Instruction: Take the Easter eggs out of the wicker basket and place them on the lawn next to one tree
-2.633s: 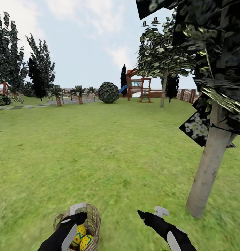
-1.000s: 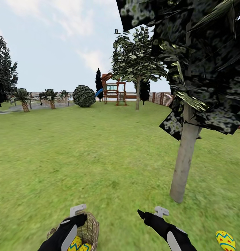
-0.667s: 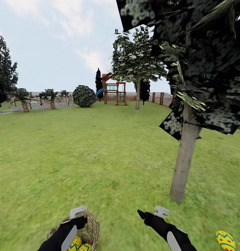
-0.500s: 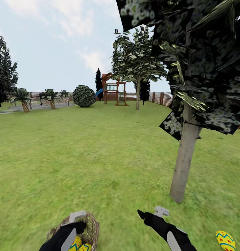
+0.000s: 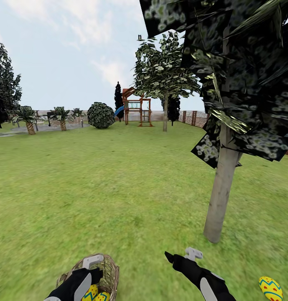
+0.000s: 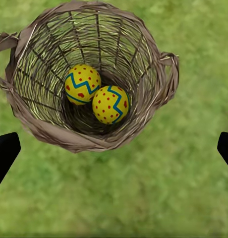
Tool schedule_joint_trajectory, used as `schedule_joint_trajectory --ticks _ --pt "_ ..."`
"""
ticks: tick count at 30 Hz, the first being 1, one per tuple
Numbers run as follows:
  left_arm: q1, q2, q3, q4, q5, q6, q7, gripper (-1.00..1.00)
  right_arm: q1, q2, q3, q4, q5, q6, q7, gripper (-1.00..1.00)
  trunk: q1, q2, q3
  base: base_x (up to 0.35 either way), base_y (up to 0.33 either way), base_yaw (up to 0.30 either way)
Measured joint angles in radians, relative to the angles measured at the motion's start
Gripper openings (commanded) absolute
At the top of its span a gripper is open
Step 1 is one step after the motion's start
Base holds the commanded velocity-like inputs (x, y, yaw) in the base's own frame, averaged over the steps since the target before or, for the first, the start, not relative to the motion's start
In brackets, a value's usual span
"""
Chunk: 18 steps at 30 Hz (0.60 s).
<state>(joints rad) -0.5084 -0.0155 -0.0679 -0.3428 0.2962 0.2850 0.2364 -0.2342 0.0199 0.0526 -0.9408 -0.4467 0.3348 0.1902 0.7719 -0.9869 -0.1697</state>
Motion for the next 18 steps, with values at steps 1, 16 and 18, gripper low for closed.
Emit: schedule_joint_trajectory --ticks 1,16,18 --pt "0.000 0.000 0.000 0.001 0.000 -0.001 0.000 1.00 0.000 0.000 0.000 0.000 0.000 0.000 0.000 1.00 0.000 0.000 0.000 0.000 0.000 0.000" --pt "-0.002 0.000 0.001 0.004 0.001 -0.013 0.000 1.00 0.000 0.000 0.000 0.000 0.001 -0.001 0.001 1.00 0.000 0.000 0.000 0.000 0.000 0.000" --pt "-0.002 0.000 0.001 0.004 0.001 -0.014 0.000 1.00 0.000 0.000 0.000 0.000 0.001 -0.001 0.001 1.00 0.000 0.000 0.000 0.000 0.000 0.000"
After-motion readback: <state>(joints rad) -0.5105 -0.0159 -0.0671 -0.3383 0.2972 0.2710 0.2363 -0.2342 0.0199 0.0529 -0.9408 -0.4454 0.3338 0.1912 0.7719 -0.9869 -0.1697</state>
